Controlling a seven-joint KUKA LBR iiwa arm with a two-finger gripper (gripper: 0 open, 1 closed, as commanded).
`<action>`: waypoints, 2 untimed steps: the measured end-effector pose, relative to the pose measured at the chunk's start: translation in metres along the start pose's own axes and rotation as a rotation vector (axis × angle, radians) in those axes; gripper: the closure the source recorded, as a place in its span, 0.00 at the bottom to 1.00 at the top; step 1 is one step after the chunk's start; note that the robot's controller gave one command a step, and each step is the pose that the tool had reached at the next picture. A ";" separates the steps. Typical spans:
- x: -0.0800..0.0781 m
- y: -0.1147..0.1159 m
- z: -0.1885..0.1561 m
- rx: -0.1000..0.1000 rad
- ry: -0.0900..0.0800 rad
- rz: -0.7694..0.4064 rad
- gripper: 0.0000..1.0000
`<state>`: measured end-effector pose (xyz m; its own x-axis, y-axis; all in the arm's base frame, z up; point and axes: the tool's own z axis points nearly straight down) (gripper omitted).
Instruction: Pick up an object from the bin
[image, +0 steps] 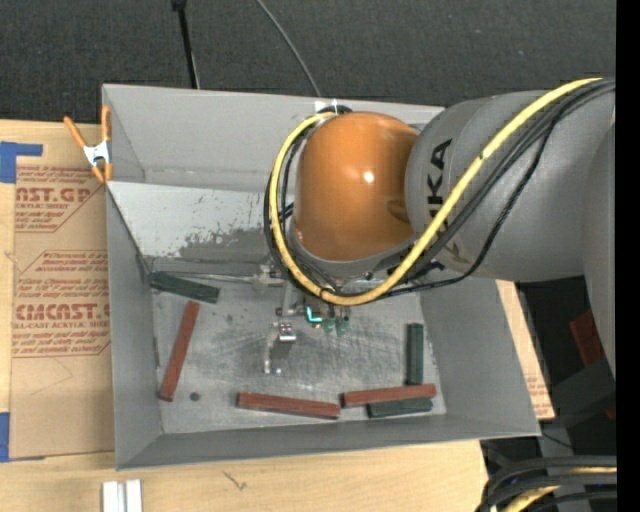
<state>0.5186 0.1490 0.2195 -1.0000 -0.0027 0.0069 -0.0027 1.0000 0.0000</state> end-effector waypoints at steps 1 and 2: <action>-0.002 -0.001 -0.005 -0.001 -0.008 0.002 0.00; 0.012 -0.021 0.057 -0.003 -0.012 0.001 0.00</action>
Offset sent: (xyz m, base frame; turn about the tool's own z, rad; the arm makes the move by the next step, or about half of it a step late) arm -0.0239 -0.0395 -0.1071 0.0041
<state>0.5067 0.1279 0.1627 -1.0000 -0.0012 -0.0053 -0.0012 1.0000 0.0028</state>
